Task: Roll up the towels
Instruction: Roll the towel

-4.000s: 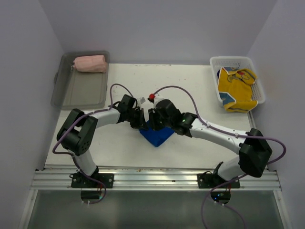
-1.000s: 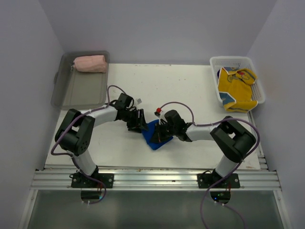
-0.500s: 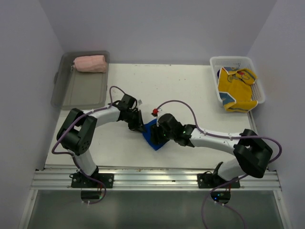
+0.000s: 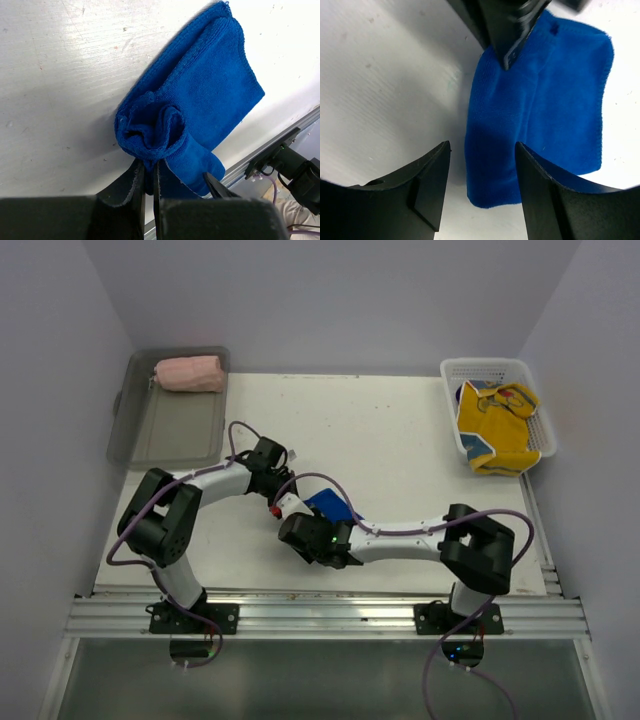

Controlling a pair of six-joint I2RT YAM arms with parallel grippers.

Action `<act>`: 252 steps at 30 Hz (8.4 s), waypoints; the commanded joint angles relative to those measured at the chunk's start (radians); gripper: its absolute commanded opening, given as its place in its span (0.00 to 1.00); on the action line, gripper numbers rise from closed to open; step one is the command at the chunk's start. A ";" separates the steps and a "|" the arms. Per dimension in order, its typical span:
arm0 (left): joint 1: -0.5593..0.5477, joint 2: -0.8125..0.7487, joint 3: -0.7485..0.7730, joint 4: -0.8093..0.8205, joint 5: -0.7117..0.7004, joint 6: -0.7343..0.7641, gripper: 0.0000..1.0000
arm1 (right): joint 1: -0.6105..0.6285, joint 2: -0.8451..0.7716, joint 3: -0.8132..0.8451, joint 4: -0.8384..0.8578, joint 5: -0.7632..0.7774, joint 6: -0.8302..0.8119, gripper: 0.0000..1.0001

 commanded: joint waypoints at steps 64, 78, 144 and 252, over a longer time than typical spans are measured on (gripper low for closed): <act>0.026 -0.058 -0.060 0.005 0.041 -0.006 0.16 | -0.070 -0.136 0.055 -0.108 -0.042 -0.035 0.56; 0.026 -0.054 -0.037 -0.020 0.032 -0.004 0.17 | 0.062 0.125 0.114 -0.041 0.144 -0.104 0.54; 0.040 -0.019 -0.059 0.087 0.032 -0.049 0.17 | -0.120 -0.105 0.063 -0.103 -0.086 -0.047 0.57; 0.049 0.027 0.047 0.008 0.105 -0.081 0.79 | -0.175 -0.057 -0.006 0.044 -0.221 0.081 0.13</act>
